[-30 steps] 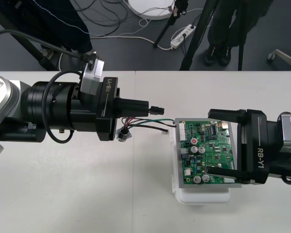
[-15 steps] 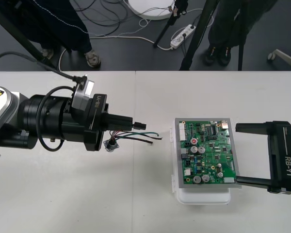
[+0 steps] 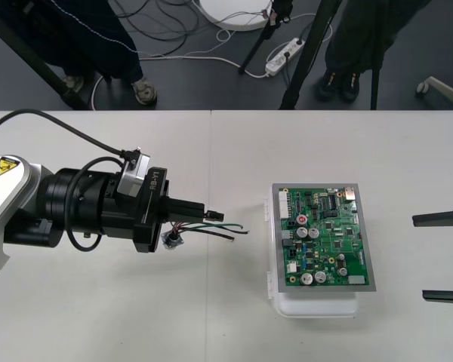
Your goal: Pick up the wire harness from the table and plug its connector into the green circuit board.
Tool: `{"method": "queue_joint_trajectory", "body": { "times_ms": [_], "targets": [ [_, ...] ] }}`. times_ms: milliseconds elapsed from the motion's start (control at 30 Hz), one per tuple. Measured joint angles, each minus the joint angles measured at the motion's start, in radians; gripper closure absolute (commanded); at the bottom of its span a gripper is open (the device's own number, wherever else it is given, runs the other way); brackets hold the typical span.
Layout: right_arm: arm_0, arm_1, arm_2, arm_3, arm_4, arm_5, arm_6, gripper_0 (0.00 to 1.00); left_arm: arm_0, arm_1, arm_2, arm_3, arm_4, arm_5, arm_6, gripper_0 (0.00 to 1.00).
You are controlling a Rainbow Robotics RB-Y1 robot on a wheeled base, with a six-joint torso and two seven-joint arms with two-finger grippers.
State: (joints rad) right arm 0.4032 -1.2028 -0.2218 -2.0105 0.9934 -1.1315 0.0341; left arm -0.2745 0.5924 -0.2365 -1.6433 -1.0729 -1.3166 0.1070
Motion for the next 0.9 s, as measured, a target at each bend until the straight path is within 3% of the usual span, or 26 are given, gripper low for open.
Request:
{"method": "queue_joint_trajectory", "body": {
  "times_ms": [567,900],
  "targets": [
    [0.001,-0.017,-0.029,0.06,0.386,-0.027,-0.01,0.0,0.001,-0.091,0.0,0.157,-0.064,-0.044,-0.098,1.0],
    [0.0,-0.033,-0.021,-0.113,0.699,-0.046,-0.331,0.0,0.001,-0.128,0.0,0.165,-0.133,-0.047,-0.103,1.0]
  ]
}}
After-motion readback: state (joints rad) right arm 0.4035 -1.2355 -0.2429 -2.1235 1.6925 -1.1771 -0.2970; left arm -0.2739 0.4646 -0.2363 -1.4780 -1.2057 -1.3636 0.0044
